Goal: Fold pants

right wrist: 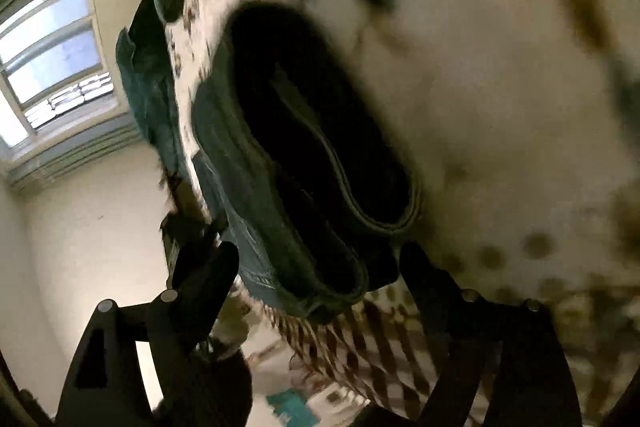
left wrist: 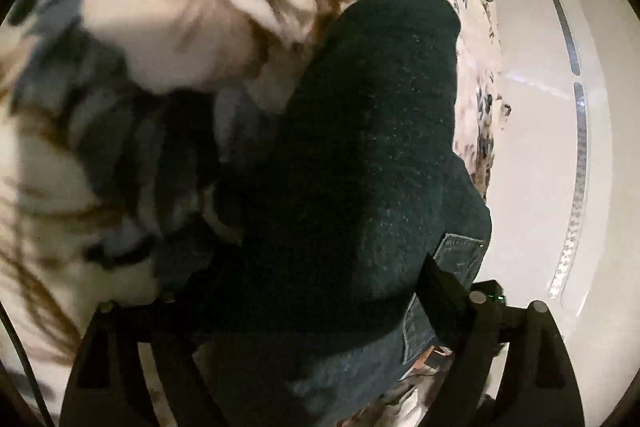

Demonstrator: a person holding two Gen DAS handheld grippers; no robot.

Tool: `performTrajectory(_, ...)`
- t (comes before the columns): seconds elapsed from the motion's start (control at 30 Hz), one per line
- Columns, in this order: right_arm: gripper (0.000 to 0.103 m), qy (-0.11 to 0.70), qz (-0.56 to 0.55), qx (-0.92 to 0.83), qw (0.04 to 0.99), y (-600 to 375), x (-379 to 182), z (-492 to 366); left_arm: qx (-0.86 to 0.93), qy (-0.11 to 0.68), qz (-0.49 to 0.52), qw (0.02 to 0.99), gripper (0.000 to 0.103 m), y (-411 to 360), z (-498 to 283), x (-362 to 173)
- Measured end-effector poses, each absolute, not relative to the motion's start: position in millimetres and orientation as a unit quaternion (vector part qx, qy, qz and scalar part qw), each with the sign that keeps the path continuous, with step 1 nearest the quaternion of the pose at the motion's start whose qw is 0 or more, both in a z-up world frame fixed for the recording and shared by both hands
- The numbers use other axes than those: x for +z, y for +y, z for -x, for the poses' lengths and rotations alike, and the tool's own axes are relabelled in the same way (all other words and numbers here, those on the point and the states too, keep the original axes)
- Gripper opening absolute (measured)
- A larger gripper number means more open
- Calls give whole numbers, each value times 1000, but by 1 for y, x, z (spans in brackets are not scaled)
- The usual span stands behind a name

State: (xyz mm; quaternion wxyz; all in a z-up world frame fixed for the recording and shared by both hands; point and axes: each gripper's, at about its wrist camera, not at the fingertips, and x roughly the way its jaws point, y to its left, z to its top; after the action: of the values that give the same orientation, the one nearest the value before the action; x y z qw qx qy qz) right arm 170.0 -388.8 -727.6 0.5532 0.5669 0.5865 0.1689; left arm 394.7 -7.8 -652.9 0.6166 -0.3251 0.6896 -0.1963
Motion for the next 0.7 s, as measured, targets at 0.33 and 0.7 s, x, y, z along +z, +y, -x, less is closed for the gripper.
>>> performTrajectory(0.33, 90, 556, -546, 192, 597, -344, -721, -202, -226, 703, 247, 627, 87, -32, -405, -653)
performTrajectory(0.7, 45, 537, -533, 110, 645, -331, -685, -184, -264, 660, 205, 673, 40, -39, -396, -589)
